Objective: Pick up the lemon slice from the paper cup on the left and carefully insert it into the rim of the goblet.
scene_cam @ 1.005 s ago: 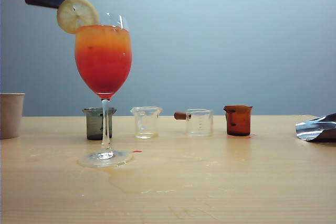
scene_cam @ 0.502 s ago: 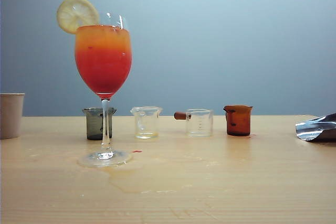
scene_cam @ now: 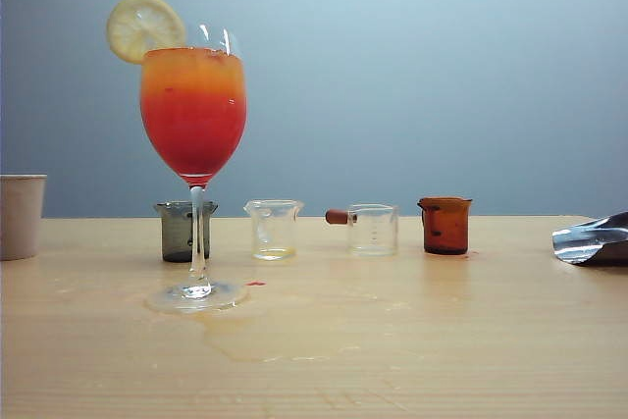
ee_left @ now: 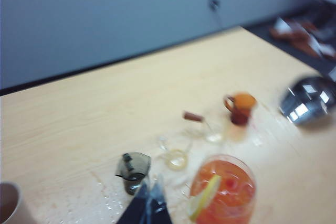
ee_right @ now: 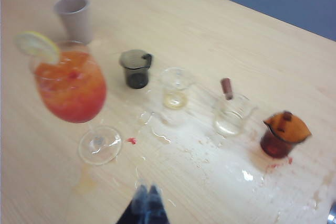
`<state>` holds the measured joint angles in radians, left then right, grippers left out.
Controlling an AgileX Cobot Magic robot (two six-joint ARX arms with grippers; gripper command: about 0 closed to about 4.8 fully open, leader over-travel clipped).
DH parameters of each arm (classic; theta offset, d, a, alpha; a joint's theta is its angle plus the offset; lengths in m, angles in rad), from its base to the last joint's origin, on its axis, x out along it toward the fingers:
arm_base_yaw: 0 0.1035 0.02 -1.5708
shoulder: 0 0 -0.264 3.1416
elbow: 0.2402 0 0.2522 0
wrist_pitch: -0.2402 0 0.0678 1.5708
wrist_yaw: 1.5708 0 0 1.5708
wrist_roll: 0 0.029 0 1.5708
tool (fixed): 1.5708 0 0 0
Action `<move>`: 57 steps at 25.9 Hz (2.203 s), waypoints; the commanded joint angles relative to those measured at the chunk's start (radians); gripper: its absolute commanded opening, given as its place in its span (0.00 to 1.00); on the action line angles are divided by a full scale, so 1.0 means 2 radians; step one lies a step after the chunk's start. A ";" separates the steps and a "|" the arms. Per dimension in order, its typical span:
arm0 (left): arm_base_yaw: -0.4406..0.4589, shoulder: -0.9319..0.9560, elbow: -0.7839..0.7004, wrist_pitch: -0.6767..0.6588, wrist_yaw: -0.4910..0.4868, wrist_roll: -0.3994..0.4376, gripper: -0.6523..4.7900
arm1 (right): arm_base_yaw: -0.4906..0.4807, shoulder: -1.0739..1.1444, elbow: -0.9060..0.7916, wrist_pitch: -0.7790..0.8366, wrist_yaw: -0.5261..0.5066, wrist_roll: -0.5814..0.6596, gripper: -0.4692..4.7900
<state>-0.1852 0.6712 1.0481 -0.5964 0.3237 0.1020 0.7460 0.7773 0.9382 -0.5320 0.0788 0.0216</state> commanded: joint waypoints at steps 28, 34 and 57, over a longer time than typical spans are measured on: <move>0.001 -0.224 -0.436 0.262 -0.117 -0.160 0.11 | 0.001 -0.329 -0.420 0.200 0.076 0.082 0.09; 0.001 -0.224 -0.460 0.269 -0.119 -0.159 0.11 | 0.002 -0.389 -0.448 0.173 0.078 0.085 0.09; 0.001 -0.226 -0.520 0.320 -0.139 -0.156 0.11 | 0.002 -0.388 -0.452 0.145 0.083 0.094 0.09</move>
<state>-0.1852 0.2180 0.0036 0.0334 0.0422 -0.2142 0.7486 0.0013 0.0322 -0.2420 0.2447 0.2092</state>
